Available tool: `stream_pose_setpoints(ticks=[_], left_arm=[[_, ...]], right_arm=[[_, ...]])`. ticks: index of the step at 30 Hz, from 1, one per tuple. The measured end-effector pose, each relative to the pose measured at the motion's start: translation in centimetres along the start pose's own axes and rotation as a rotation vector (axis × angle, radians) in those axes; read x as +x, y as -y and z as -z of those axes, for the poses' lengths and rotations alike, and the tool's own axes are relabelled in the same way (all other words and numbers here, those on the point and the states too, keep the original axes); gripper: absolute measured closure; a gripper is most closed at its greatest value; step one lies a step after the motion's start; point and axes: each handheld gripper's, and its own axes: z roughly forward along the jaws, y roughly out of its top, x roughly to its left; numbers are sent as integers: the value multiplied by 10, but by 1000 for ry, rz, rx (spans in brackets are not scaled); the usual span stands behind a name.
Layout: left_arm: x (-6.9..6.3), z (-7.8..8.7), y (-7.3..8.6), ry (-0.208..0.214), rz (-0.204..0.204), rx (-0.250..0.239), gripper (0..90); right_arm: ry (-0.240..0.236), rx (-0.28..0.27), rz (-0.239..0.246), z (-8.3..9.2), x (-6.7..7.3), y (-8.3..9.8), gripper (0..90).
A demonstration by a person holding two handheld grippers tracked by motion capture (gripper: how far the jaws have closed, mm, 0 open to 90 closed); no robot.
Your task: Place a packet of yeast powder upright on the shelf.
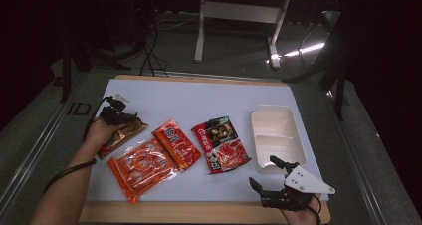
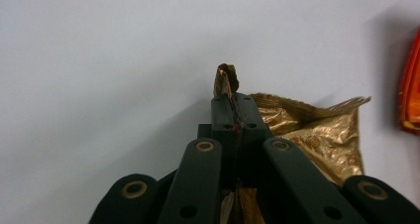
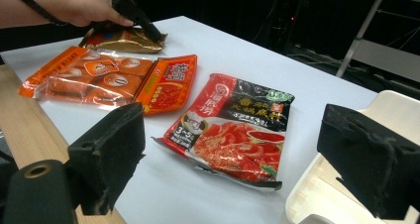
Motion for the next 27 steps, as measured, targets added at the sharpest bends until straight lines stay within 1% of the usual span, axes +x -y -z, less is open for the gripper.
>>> stream_pose_setpoints(ticks=[2,4,5,7,9,10,12,14,15,16,18,22,24,25,26,27], left_arm=[[-1,4,-1,-8,11,-16,900],[-2,9,-1,-21,3,-25,900],[-1,13,-1,-19,14,-32,900],[-2,19,-2,-29,11,-47,900],[-2,25,-3,-30,18,-65,900],[-2,27,-3,-29,17,-71,900],[-2,33,-4,-19,37,-97,900],[-3,37,-4,-12,45,-108,900],[-4,39,-5,-18,39,-113,900],[-5,41,-5,-11,42,-119,900],[-6,46,-6,-16,36,-129,900],[-10,57,-10,-2,42,-167,900],[-14,63,-14,9,39,-190,900],[-16,66,-15,17,40,-205,900],[-18,68,-17,31,44,-217,900],[-20,71,-19,36,43,-232,900]], right_arm=[[1,-1,0,0,0,0,113],[0,-2,2,0,1,0,113],[1,-1,2,0,1,-1,113],[2,-3,2,1,1,-1,113],[3,-5,4,1,1,-1,113],[4,-6,3,1,1,-1,113],[3,-6,-1,2,0,-1,113],[3,-5,-3,2,0,-1,123],[2,-7,-5,2,0,-1,131],[2,-9,-7,2,0,-1,131],[7,-17,-8,3,0,-2,132],[17,-34,-20,5,-2,-2,130],[21,-40,-28,6,-3,-3,125],[29,-43,-29,6,-3,-3,120],[29,-46,-34,7,-3,-3,119],[30,-44,-38,7,-4,-3,116]])
